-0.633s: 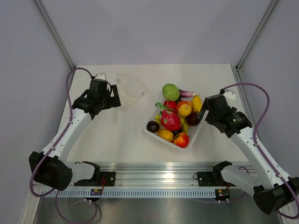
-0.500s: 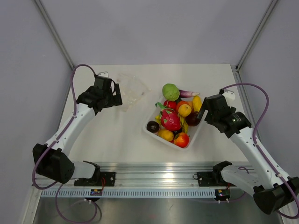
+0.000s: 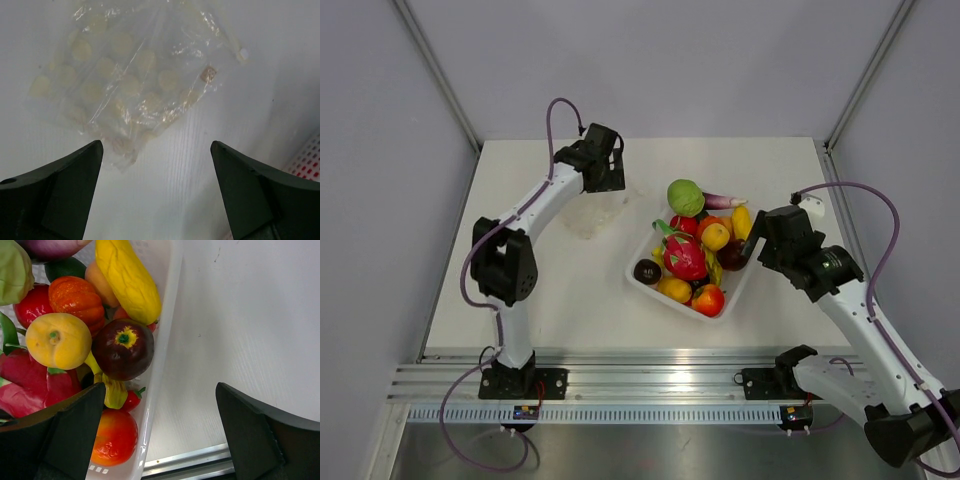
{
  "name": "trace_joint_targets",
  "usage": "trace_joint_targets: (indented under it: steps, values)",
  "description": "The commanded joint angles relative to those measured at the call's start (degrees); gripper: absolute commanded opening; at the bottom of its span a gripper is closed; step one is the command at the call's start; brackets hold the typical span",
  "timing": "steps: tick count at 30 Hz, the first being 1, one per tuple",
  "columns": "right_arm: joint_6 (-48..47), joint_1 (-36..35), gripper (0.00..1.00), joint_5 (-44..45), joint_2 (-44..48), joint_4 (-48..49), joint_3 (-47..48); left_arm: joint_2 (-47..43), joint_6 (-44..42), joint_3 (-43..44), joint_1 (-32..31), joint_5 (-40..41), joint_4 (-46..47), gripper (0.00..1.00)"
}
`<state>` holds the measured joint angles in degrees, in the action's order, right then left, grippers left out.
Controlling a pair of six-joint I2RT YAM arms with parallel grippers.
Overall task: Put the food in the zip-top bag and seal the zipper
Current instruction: Move the zipper food storage bag to the center of the board.
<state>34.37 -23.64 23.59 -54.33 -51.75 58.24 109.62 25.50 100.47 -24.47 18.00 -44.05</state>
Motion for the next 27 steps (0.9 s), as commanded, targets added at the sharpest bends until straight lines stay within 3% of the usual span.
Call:
trace_joint_targets:
  steps: [1,4,8,14,17,21,27]
  values:
    - [1.5,-0.4,1.00,-0.8,1.9,0.3,0.1,7.9,-0.5,8.9,0.4,4.1,-1.1,0.91]
    - [2.1,-0.4,0.99,-1.1,3.0,-0.5,-0.1,11.3,-0.4,11.5,1.4,3.1,-2.1,0.87]
    - [3.0,-0.4,0.99,-1.6,4.2,-0.6,-1.6,13.9,-0.4,7.4,1.7,3.1,-0.9,0.77]
    - [3.7,-0.4,0.99,-3.0,3.7,-0.2,-2.2,11.8,0.1,-4.1,1.8,5.5,-0.1,0.59]
    - [4.0,-0.4,1.00,-3.3,4.0,-0.5,-2.4,8.0,-3.2,-12.5,2.2,2.3,3.3,0.52]
    - [4.0,-0.4,0.99,-3.4,4.4,-0.2,-2.9,4.4,-5.6,-18.8,1.9,0.7,0.6,0.38]
    - [3.9,-0.4,1.00,-4.2,4.1,0.5,-3.6,-4.1,-3.7,-25.4,1.7,5.5,-8.9,0.41]
